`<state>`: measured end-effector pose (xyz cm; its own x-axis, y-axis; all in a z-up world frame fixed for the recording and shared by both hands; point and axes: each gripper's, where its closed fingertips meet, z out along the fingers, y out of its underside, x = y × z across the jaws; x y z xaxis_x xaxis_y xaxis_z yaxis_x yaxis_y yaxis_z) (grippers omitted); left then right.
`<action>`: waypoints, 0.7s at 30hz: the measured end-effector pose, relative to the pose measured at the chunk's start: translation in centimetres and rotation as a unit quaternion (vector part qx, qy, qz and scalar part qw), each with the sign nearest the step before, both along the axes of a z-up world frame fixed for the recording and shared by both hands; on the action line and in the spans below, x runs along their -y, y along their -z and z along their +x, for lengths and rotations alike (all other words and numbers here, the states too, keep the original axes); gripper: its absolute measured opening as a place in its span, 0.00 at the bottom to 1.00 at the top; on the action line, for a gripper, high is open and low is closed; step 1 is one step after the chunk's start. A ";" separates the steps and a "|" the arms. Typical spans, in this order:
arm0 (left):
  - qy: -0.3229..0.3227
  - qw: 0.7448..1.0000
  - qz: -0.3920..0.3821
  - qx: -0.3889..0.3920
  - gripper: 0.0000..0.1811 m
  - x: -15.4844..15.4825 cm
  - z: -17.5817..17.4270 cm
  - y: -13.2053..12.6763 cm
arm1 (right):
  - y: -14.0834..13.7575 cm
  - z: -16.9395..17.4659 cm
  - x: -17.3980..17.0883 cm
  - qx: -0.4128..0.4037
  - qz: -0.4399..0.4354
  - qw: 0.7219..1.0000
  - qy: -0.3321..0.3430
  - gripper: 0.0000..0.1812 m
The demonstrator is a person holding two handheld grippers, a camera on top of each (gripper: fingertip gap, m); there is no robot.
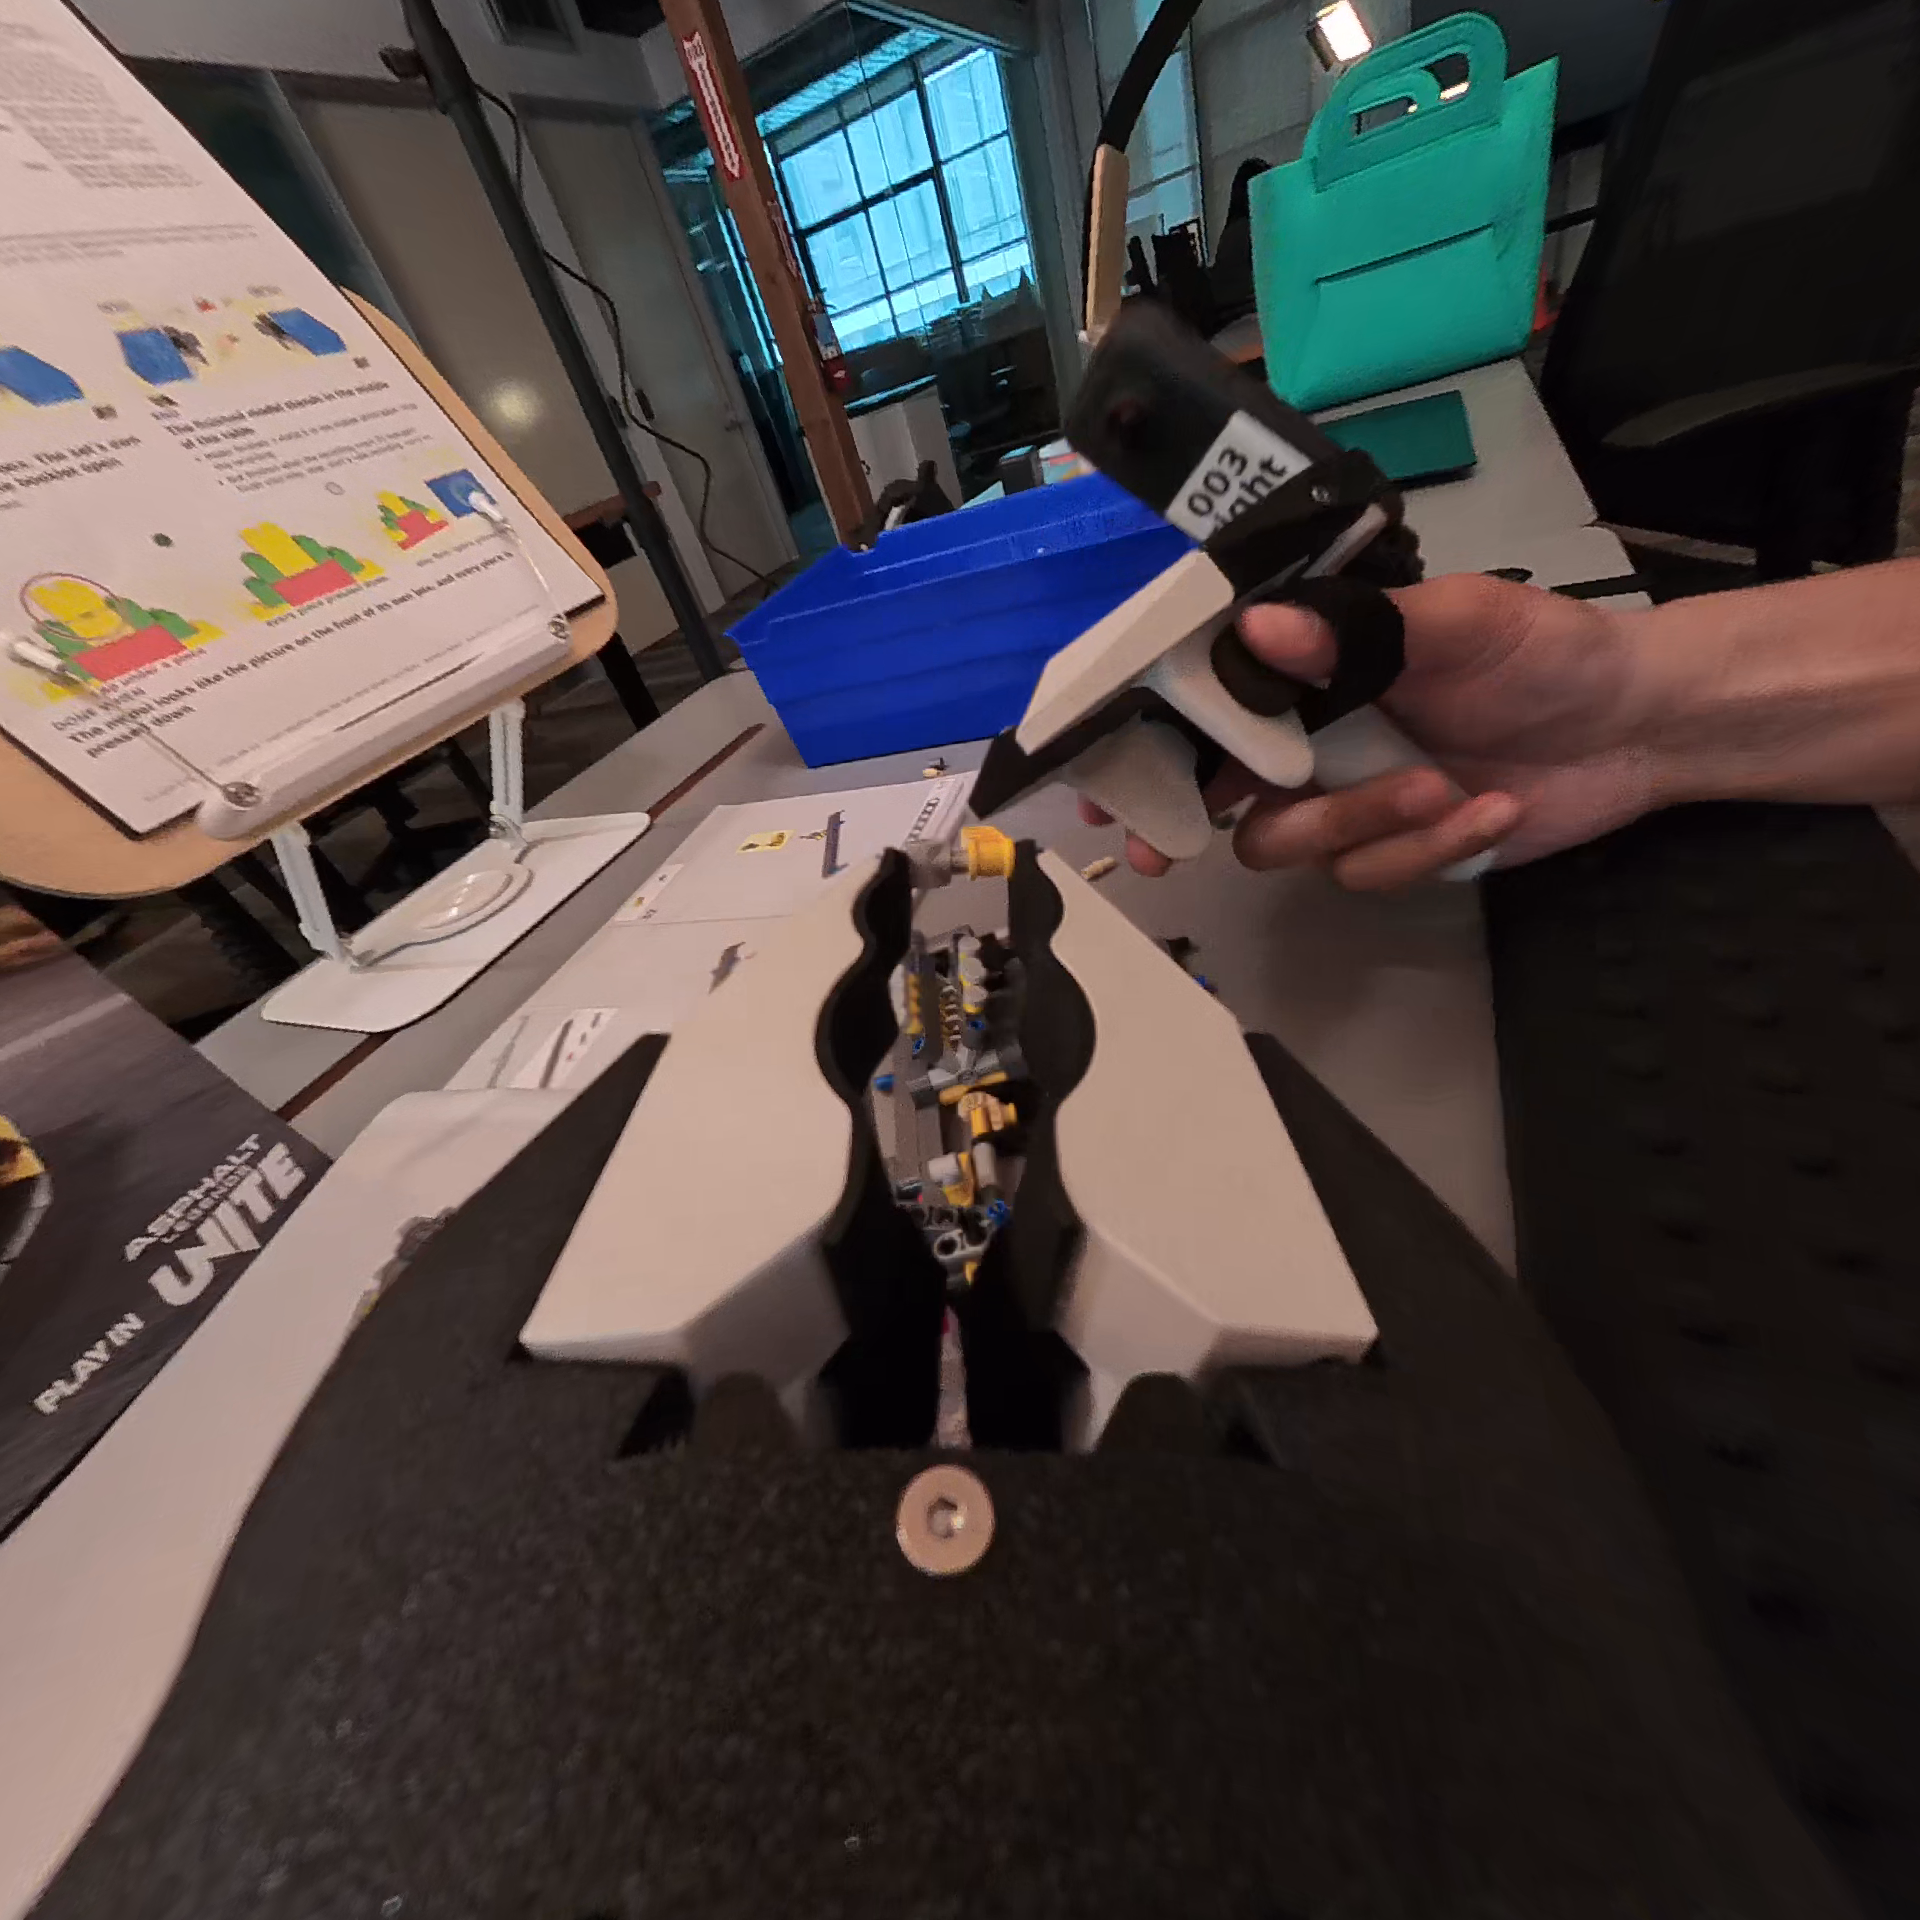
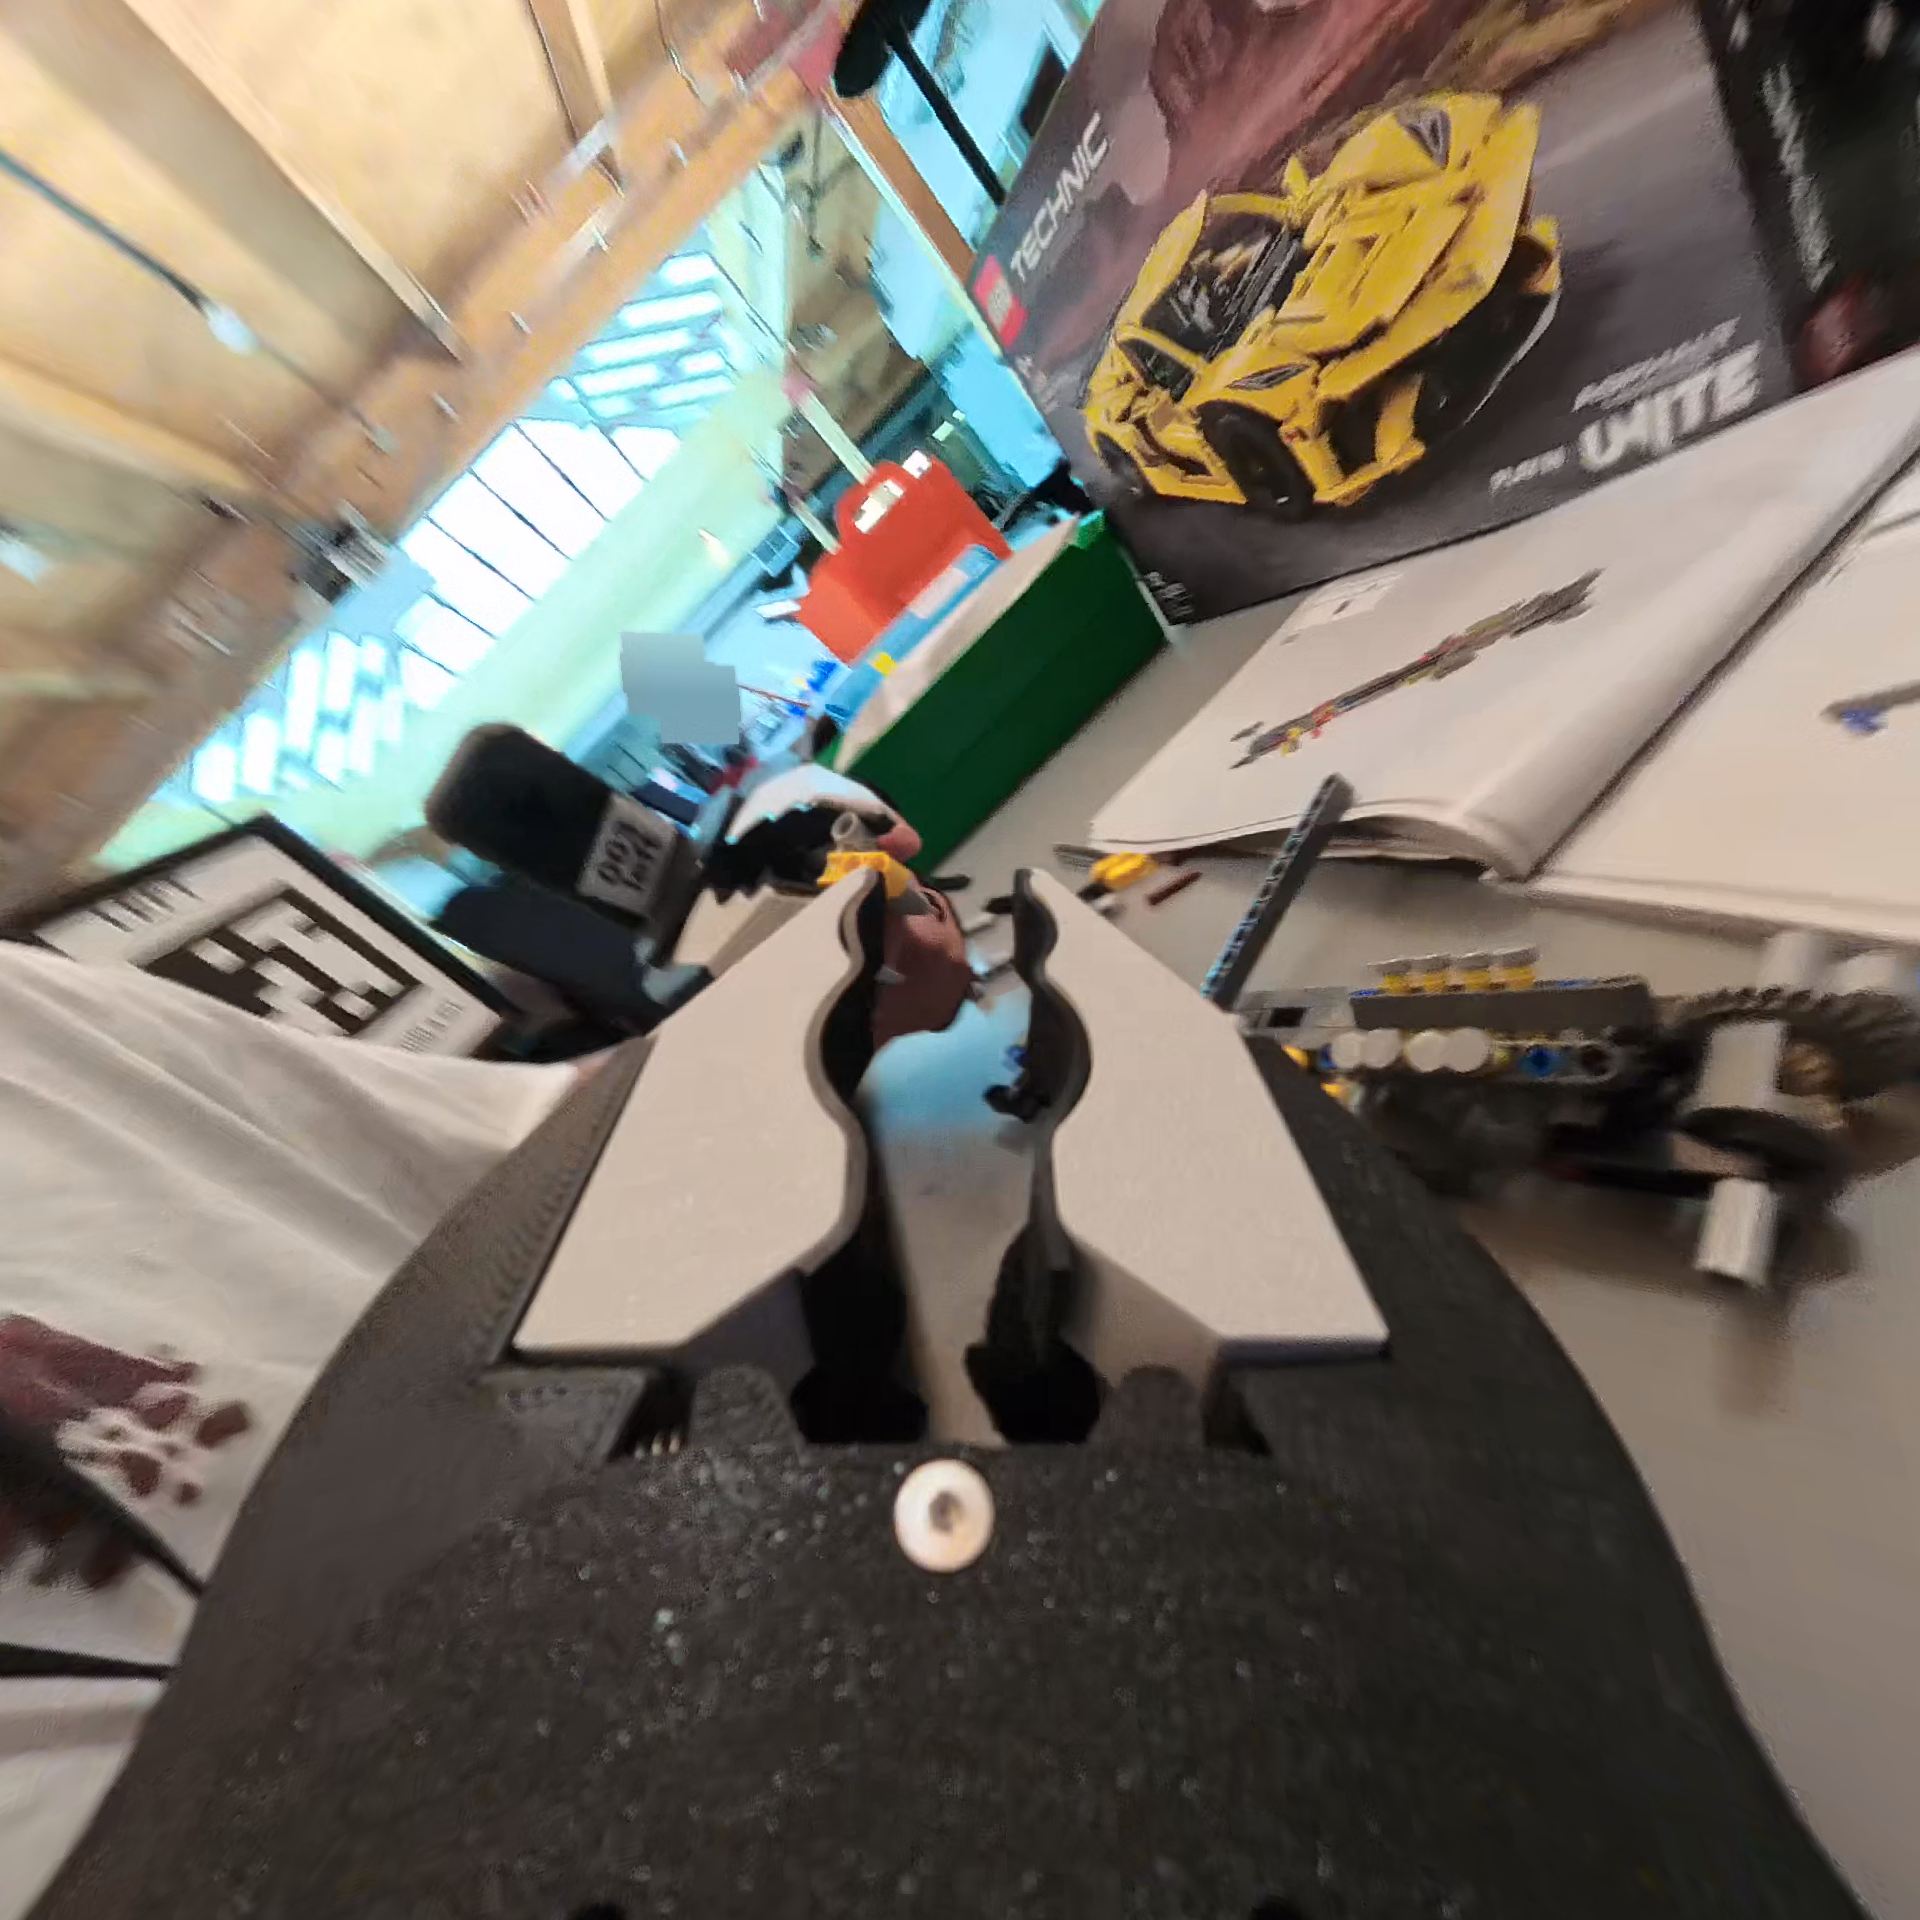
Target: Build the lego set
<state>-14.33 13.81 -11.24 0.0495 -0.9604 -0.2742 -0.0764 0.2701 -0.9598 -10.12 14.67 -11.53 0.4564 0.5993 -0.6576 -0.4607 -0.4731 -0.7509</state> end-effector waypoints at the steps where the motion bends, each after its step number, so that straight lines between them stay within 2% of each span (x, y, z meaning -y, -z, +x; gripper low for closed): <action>1: 0.002 1.000 -0.004 -0.003 0.10 0.0 0.1 0.1 | 0.1 0.0 0.1 0.029 0.013 0.999 0.005 0.12; 6: 0.014 1.000 -0.010 -0.008 0.10 0.4 0.2 0.3 | 0.5 -1.2 0.4 0.064 0.026 0.998 -0.001 0.12; 13: 0.024 1.000 -0.008 -0.016 0.10 1.0 0.3 0.6 | -0.3 -1.2 0.7 0.025 0.030 0.999 -0.017 0.10; 17: 0.035 0.999 -0.011 -0.019 0.09 1.4 0.4 0.7 | -0.8 -2.5 1.7 0.019 0.043 0.997 -0.056 0.09; 21: 0.053 0.997 -0.051 -0.006 0.09 1.6 0.2 0.2 | -0.4 -2.6 1.8 0.064 0.063 0.995 -0.047 0.06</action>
<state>-14.18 12.23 -11.41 -0.0571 -0.9829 -0.1752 -0.0641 0.1788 -0.9818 -12.69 12.91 -11.09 0.4692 0.7172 -0.5153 -0.3153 -0.4090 -0.8564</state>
